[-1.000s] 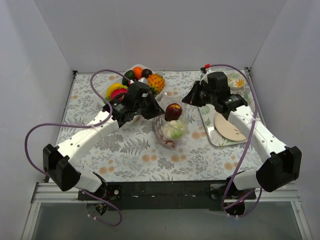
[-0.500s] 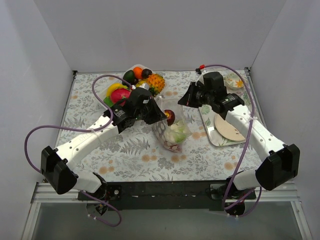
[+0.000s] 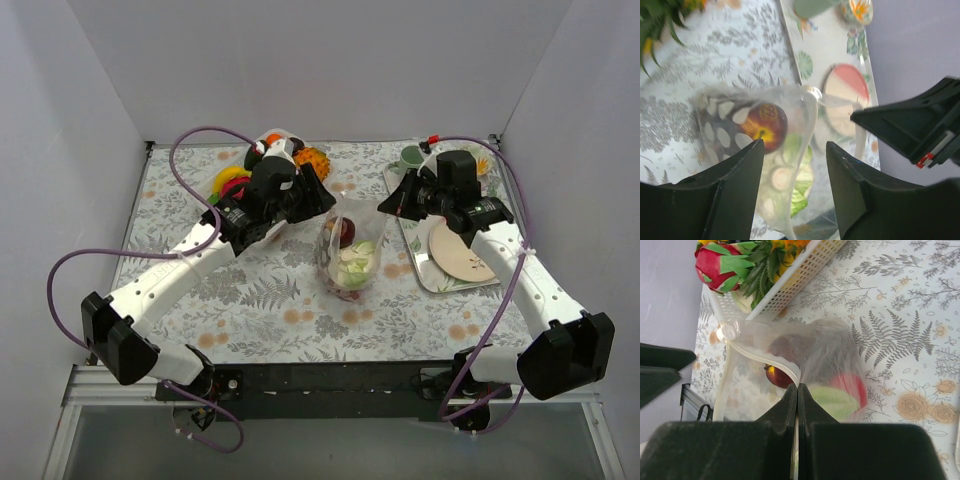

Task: Place the food in the zip-top bag and seal the zipper
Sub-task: Adjust the zipper food storage bag at the center of the board, then pick up the fake fruit from the bin, then place the fake fruit in the zipper food storage bag, then zip the zipper food storage bag at the center of the board.

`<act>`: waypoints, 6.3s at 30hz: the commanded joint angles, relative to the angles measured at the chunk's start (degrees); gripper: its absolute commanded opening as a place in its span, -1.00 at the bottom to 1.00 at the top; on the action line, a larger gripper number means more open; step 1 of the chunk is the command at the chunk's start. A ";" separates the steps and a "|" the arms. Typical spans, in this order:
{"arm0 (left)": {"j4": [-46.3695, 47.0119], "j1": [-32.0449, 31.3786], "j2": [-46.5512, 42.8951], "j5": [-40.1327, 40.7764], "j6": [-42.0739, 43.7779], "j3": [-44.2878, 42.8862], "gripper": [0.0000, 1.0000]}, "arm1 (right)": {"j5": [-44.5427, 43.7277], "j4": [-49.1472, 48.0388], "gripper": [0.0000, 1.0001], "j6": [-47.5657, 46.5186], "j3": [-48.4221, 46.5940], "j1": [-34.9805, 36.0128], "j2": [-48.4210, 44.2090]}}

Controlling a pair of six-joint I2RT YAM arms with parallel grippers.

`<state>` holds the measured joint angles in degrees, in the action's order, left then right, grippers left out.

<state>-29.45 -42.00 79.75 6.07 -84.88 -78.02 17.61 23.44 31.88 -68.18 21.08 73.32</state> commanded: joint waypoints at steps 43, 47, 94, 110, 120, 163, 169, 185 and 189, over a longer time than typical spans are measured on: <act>14.95 30.31 46.46 -2.73 49.72 -33.95 0.60 | 12.01 -4.81 -0.97 -0.59 3.49 -4.12 -2.66; 15.12 30.31 48.05 -1.85 49.81 -34.39 0.52 | 12.36 -5.16 -0.97 -0.41 3.85 -4.12 -2.39; 12.06 22.95 13.34 -19.26 13.08 -17.53 -0.22 | 9.47 -6.22 -0.97 -0.24 4.47 -4.12 -4.06; 3.25 1.23 -3.54 -13.81 -3.79 -3.20 -0.31 | 7.88 -7.97 -0.97 1.17 5.43 -4.03 -4.24; 5.98 -6.08 -4.34 -4.40 -8.63 3.40 -0.31 | 6.13 -7.09 -0.97 1.52 4.55 -2.45 -4.76; -9.40 0.93 2.08 13.73 6.41 -11.36 -0.17 | 3.49 -5.08 -0.97 -0.67 -0.89 3.86 -2.40; -7.20 10.09 3.57 2.57 -3.17 -10.84 0.06 | 3.22 -4.46 -0.97 -6.21 -2.74 6.87 -0.46; -0.52 18.09 7.00 -26.71 -25.59 1.55 0.00 | 3.31 -1.82 -0.97 -13.60 -5.29 10.82 4.20; 1.24 18.09 7.62 -30.41 -27.53 3.49 -0.03 | 2.61 -1.64 -0.97 -14.04 -5.38 11.52 4.55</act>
<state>-31.07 -24.10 87.57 -17.82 -108.12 -75.68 21.15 21.71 19.73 -70.65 31.79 77.36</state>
